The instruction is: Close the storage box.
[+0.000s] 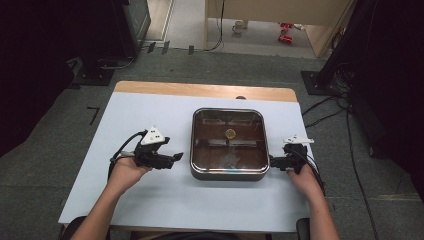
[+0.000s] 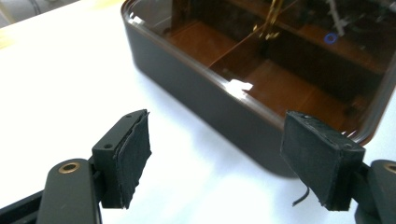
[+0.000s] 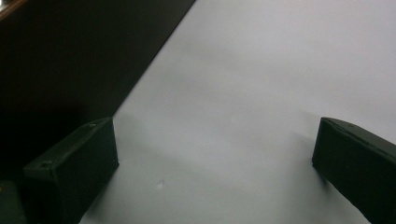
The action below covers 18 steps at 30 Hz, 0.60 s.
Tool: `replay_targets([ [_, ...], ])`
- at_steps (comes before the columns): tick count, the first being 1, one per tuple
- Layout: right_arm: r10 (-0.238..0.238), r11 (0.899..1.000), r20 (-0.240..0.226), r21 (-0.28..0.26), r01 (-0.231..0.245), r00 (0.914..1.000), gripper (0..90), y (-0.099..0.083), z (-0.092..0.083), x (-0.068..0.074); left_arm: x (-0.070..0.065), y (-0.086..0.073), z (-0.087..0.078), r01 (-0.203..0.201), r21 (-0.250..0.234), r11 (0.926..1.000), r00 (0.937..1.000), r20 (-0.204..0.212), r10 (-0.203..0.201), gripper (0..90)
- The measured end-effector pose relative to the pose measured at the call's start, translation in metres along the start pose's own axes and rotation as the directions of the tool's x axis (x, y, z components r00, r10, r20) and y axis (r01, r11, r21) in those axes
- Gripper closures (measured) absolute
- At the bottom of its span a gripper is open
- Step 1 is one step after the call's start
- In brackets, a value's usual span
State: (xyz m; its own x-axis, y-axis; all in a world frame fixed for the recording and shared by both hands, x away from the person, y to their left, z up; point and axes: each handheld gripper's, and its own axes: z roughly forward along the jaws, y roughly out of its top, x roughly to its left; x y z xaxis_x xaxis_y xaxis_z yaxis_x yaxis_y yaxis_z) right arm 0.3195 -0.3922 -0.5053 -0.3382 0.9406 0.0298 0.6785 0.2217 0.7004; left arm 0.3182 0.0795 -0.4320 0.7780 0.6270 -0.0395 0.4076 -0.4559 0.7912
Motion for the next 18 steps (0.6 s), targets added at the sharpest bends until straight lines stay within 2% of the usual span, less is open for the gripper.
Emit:
replay_targets([
  [7, 0.000, 1.000, 0.000, 0.000, 0.000, 1.0000, 0.0, 0.000, 0.000, 0.000, 0.016, -0.018, 0.004, 0.006, 0.009, 0.9999, 0.9993, -0.036, -0.006, 23.1],
  [8, 0.001, 1.000, 0.000, 0.000, -0.001, 1.0000, 0.0, 0.000, 0.000, 0.000, 0.022, -0.024, 0.007, 0.018, 0.027, 0.9995, 0.9985, -0.052, -0.016, 23.1],
  [11, 0.000, 1.000, 0.000, 0.000, 0.000, 1.0000, 0.0, 0.000, 0.000, 0.000, 0.028, -0.028, 0.011, 0.019, 0.055, 0.9983, 0.9973, -0.072, -0.015, 23.1],
  [14, 0.000, 1.000, 0.000, 0.000, 0.000, 1.0000, 0.0, 0.000, 0.000, 0.000, 0.033, -0.032, 0.015, 0.016, 0.080, 0.9967, 0.9966, -0.082, -0.010, 23.1],
  [18, 0.000, 1.000, 0.000, 0.000, 0.000, 1.0000, 0.0, 0.000, 0.000, 0.000, 0.039, -0.039, 0.023, 0.045, 0.130, 0.9905, 0.9958, -0.085, -0.034, 23.2],
])
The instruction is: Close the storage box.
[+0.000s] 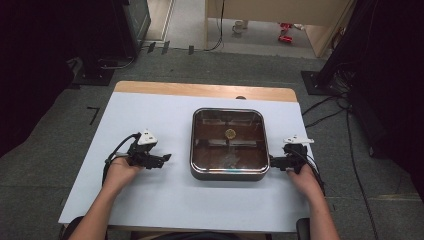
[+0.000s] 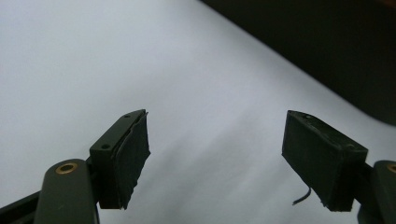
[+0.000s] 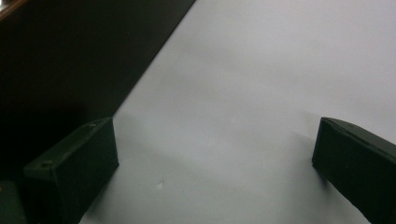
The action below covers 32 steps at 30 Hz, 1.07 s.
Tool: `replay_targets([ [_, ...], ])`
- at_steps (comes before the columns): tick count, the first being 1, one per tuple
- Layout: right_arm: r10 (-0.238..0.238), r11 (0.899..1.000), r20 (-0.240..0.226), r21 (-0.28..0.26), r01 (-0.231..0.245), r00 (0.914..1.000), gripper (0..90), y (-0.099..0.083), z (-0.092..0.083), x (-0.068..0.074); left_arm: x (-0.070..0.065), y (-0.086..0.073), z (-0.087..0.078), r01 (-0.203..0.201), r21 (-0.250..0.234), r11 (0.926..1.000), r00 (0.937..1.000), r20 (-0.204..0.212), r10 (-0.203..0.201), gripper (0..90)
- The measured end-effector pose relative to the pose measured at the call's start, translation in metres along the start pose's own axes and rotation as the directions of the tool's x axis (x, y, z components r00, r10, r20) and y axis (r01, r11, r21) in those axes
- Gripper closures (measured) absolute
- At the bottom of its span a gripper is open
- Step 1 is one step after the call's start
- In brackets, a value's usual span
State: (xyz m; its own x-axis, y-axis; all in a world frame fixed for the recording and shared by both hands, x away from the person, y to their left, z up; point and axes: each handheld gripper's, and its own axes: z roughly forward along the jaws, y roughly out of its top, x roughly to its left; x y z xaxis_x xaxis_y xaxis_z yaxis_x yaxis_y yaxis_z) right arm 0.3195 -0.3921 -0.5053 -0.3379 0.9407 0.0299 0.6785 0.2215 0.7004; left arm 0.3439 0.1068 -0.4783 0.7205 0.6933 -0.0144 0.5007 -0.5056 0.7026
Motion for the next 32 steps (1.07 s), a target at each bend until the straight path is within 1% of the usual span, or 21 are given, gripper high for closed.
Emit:
replay_targets([
  [4, 0.000, 1.000, 0.000, 0.000, 0.000, 1.0000, 0.0, 0.000, 0.000, 0.000, 0.004, -0.002, 0.008, 0.021, 0.020, 0.9996, 0.9997, -0.016, -0.021, 23.4],
  [6, 0.000, 1.000, 0.000, 0.000, 0.000, 1.0000, 0.0, 0.000, 0.000, 0.000, 0.004, -0.003, 0.012, 0.009, 0.029, 0.9995, 0.9997, -0.022, -0.008, 23.4],
  [8, 0.000, 1.000, 0.000, 0.000, 0.000, 1.0000, 0.0, 0.000, 0.000, 0.000, 0.004, -0.004, 0.014, 0.001, 0.019, 0.9998, 0.9997, -0.025, -0.001, 22.1],
  [13, 0.000, 1.000, 0.000, 0.000, 0.000, 1.0000, 0.0, 0.000, 0.000, 0.000, 0.001, -0.004, 0.019, 0.018, -0.006, 0.9998, 0.9991, -0.039, -0.018, 19.9],
  [14, 0.001, 1.000, -0.001, 0.001, -0.001, 1.0000, 0.0, 0.000, 0.000, 0.000, 0.000, -0.004, 0.020, 0.035, -0.016, 0.9993, 0.9983, -0.045, -0.036, 19.2],
  [17, 0.001, 1.000, 0.000, 0.001, -0.001, 1.0000, 0.0, 0.000, 0.000, 0.000, -0.002, -0.006, 0.021, 0.039, -0.036, 0.9986, 0.9975, -0.057, -0.041, 16.8],
  [29, 0.000, 1.000, 0.000, 0.000, 0.000, 1.0000, 0.0, 0.000, 0.000, 0.000, -0.002, -0.006, 0.021, 0.039, -0.036, 0.9986, 0.9975, -0.057, -0.041, 16.8],
  [32, 0.000, 1.000, 0.000, 0.000, 0.000, 1.0000, 0.0, 0.000, 0.000, 0.000, -0.003, -0.006, 0.021, 0.039, -0.035, 0.9986, 0.9972, -0.063, -0.041, 16.8],
])
